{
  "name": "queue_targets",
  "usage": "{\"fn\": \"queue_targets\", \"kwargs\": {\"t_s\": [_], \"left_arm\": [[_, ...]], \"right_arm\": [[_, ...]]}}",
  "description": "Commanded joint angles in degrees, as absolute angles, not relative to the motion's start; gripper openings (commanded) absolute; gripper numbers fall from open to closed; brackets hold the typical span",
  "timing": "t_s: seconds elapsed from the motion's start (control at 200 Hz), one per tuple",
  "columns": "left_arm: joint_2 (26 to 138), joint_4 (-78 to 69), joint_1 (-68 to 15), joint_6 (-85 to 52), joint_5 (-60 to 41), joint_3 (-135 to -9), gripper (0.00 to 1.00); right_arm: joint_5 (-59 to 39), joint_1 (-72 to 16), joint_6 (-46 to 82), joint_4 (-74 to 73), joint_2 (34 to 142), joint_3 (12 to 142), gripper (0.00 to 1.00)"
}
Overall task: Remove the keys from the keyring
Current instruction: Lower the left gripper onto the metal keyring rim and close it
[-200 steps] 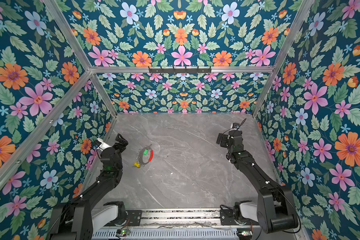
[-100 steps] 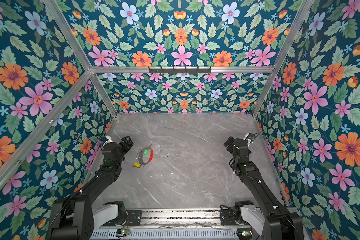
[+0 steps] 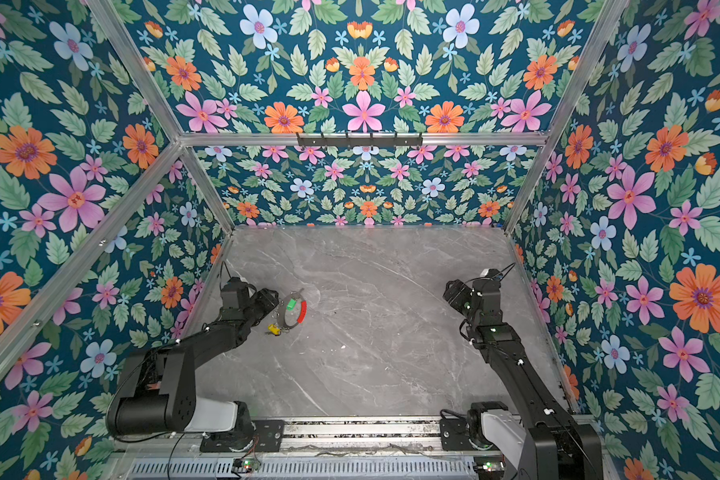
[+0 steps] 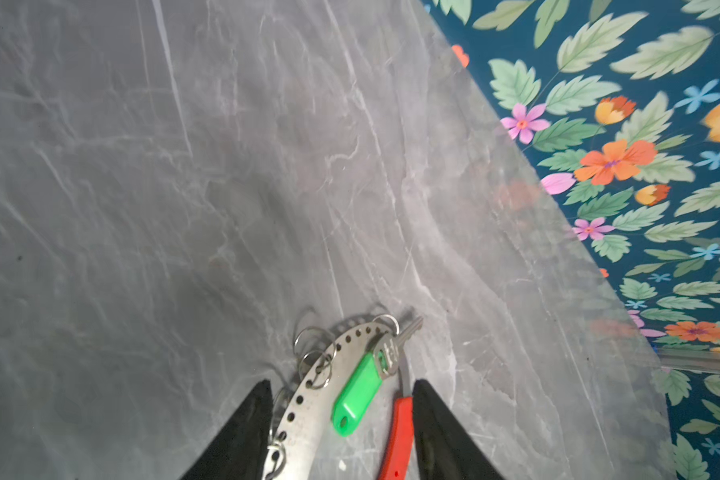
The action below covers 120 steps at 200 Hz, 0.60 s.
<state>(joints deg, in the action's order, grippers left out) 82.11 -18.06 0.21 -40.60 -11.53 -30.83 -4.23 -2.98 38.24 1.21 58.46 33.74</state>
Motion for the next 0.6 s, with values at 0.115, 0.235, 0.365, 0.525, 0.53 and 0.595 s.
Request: {"fn": "queue_targets", "kwargs": {"t_s": [0.115,0.235,0.365,0.525,0.53,0.595], "left_arm": [[85.3,-18.8,0.2,-41.4,-12.7,-31.2,0.44],[86.4,-18.8,0.3,-41.0,-12.0,-31.0,0.34],[87.6,-19.2,0.3,-40.6,-12.2,-31.0,0.23],[88.1,-18.7,0.3,-40.2,-12.4,-30.5,0.31],[88.1,-18.8,0.3,-40.2,-12.4,-30.5,0.31],[88.1,-19.4,0.3,-40.1,-12.5,-29.9,0.32]], "right_arm": [[-10.1,-4.1,35.6,0.3,59.2,33.9,0.81],[-10.1,-4.3,35.9,0.1,59.4,33.8,0.81],[-9.8,-4.3,35.9,0.2,59.7,33.7,0.81],[-9.5,-4.3,35.7,0.2,59.8,34.1,0.81],[-9.5,-4.3,35.7,0.1,59.8,34.1,0.81],[-9.4,-4.3,35.8,0.2,60.2,34.2,0.81]]}}
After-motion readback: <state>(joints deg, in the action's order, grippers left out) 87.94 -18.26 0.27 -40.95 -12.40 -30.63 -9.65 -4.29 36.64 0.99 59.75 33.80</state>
